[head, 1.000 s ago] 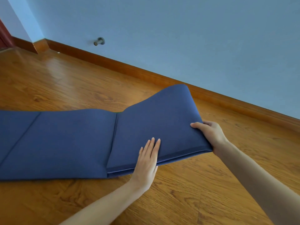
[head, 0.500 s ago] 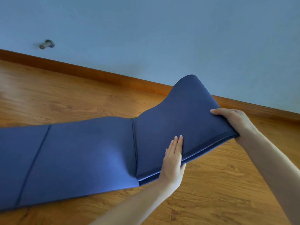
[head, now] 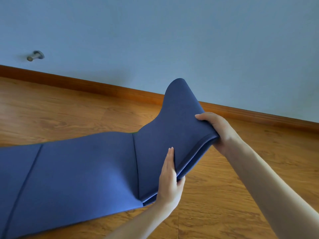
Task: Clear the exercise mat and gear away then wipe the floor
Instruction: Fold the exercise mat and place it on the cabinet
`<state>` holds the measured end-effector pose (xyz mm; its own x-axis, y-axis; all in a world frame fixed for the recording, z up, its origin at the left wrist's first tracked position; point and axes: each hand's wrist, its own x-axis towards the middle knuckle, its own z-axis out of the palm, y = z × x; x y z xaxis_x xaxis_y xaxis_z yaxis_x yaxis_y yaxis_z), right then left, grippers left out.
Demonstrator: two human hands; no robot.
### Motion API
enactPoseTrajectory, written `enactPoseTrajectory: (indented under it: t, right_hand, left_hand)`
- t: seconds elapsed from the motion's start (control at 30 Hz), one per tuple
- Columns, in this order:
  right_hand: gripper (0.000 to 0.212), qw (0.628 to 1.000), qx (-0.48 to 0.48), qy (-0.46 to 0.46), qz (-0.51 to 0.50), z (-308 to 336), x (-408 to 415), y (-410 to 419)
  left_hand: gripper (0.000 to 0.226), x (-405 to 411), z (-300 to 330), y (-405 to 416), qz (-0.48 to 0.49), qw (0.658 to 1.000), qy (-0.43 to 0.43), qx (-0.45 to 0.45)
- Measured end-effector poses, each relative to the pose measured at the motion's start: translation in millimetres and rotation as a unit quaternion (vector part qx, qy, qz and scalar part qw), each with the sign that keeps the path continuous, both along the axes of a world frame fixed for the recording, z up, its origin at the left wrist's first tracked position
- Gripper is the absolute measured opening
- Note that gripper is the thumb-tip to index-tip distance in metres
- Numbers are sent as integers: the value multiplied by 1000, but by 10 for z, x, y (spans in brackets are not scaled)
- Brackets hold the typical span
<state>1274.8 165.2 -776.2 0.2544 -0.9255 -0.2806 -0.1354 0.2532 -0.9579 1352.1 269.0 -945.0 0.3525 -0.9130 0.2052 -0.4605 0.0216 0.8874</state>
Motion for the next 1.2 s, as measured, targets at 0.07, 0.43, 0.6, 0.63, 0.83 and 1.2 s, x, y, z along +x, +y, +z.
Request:
enactPoseTrajectory:
  t: [0.07, 0.43, 0.6, 0.63, 0.83, 1.2]
  right_hand:
    - [28, 998, -5, -36, 41, -23, 122, 47]
    - [52, 973, -166, -57, 149, -282, 991, 451]
    - [52, 950, -221, -27, 219, -348, 1209, 591]
    - [50, 944, -229, -19, 238, -370, 1263, 639]
    - [60, 868, -351, 50, 347, -593, 1546, 882]
    - [67, 744, -455, 190, 450, -1140, 2035, 1137]
  left_hand:
    - [80, 95, 16, 21, 34, 999, 23, 3]
    - [99, 1077, 581, 559, -73, 968, 239, 2]
    - [99, 1723, 1239, 613, -57, 935, 348, -27]
    - [99, 1796, 1361, 640, -45, 932, 357, -36]
    - [82, 1970, 1660, 916, 76, 971, 225, 33]
    - [62, 2621, 1069, 1616, 156, 978, 135, 37]
